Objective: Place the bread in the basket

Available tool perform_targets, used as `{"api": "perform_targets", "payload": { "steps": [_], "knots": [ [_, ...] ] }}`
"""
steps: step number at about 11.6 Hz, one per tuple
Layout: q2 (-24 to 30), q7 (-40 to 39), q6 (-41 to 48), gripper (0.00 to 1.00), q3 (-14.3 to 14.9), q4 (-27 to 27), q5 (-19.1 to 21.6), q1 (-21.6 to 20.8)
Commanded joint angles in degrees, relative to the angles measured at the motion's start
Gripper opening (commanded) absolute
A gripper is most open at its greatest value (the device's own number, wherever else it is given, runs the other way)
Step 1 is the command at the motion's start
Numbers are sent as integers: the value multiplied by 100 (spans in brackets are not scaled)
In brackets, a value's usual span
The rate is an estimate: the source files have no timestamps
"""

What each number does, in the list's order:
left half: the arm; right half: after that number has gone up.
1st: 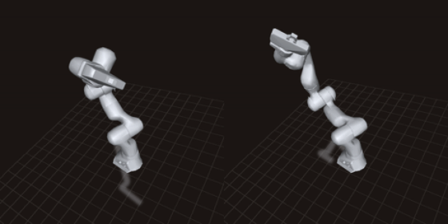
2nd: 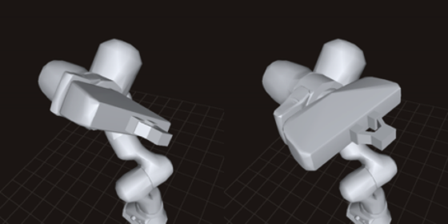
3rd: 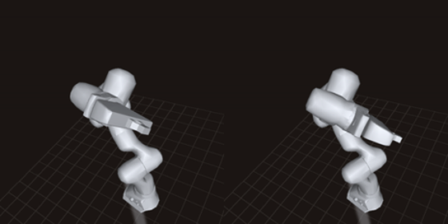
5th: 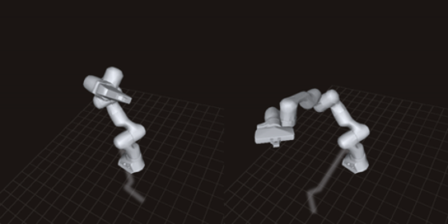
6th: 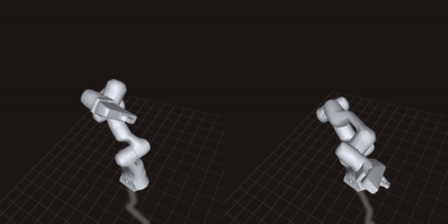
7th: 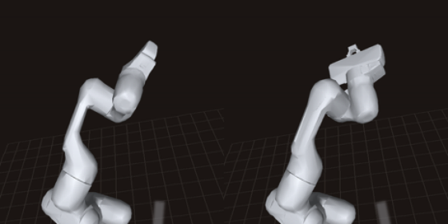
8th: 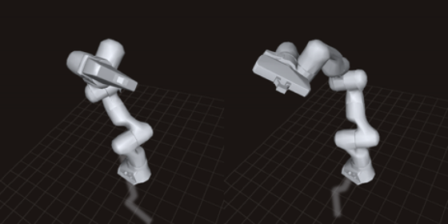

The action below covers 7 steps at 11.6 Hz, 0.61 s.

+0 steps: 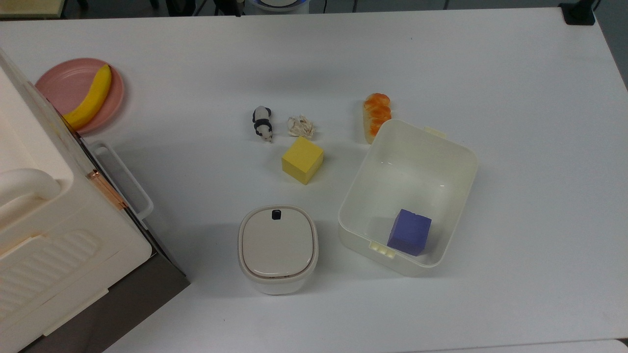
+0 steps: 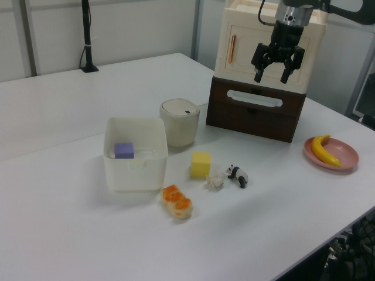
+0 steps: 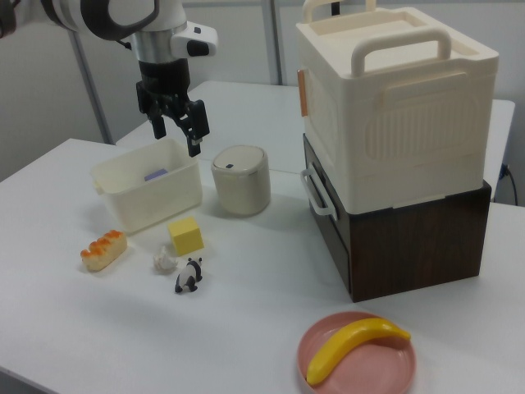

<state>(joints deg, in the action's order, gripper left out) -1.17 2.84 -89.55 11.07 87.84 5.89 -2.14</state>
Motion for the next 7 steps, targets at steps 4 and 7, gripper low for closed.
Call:
{"api": "perform_targets", "payload": {
  "steps": [4, 7],
  "knots": [
    [170, -12, 78, 100, -8, 146, -80, -23],
    [170, -12, 61, 100, -8, 146, -88, -23]
  ]
}}
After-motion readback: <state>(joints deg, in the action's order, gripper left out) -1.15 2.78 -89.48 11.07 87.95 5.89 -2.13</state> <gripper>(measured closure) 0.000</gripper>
